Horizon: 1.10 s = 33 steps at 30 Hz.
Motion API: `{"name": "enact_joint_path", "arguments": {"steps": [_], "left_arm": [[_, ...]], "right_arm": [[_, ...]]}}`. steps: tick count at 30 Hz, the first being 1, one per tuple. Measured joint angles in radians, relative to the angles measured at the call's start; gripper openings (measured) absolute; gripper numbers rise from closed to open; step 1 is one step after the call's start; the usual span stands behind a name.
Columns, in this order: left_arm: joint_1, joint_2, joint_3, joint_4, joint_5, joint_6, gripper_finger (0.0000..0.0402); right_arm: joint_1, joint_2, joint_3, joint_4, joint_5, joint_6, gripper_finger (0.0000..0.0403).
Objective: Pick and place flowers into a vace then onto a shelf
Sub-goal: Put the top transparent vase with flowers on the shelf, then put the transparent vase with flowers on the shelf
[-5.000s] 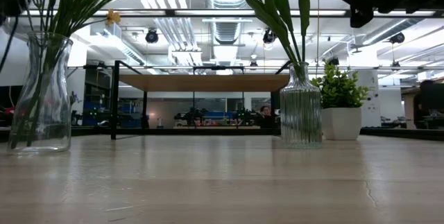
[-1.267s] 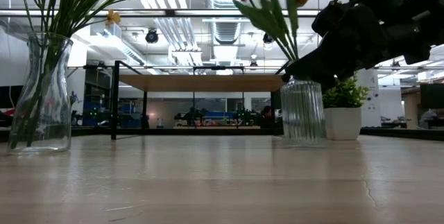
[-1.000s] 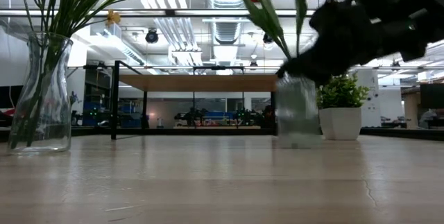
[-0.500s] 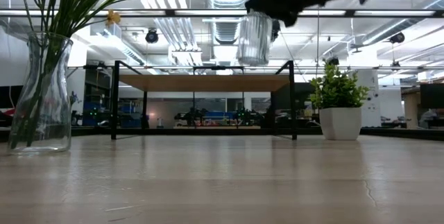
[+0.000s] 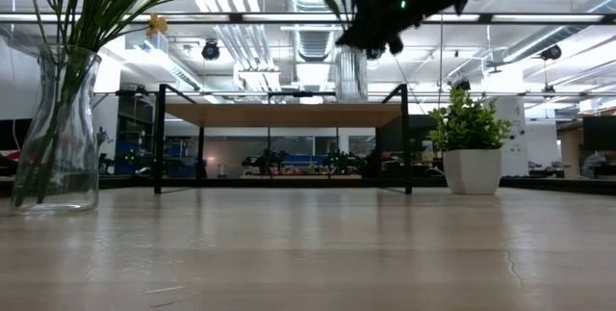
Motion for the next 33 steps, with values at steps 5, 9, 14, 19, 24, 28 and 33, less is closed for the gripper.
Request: {"name": "enact_joint_path", "arguments": {"steps": [5,9,14,19,24,28,33], "left_arm": [[0.0,0.0,0.0,0.0,0.0,0.0,0.0128],[0.0,0.0,0.0,0.0,0.0,0.0,0.0128],[0.0,0.0,0.0,0.001,0.0,0.0,0.0128],[0.0,0.0,0.0,0.0,0.0,0.0,0.0128],[0.0,0.0,0.0,0.0,0.0,0.0,0.0128],[0.0,0.0,0.0,0.0,0.0,0.0,0.0128],[0.0,0.0,0.0,0.0,0.0,0.0,0.0128]], "right_arm": [[-0.072,0.07,0.02,0.02,-0.071,0.031,0.0115],[-0.076,0.107,0.036,0.026,-0.089,0.014,0.0113],[-0.074,0.111,0.033,0.041,-0.102,0.009,0.0115],[-0.075,0.107,0.029,0.038,-0.102,0.004,0.0125],[-0.074,0.104,0.027,0.037,-0.106,0.016,0.0155],[-0.074,0.097,0.027,0.012,-0.105,0.016,0.019],[-0.072,0.035,0.025,-0.069,-0.117,-0.006,0.0228]]}}
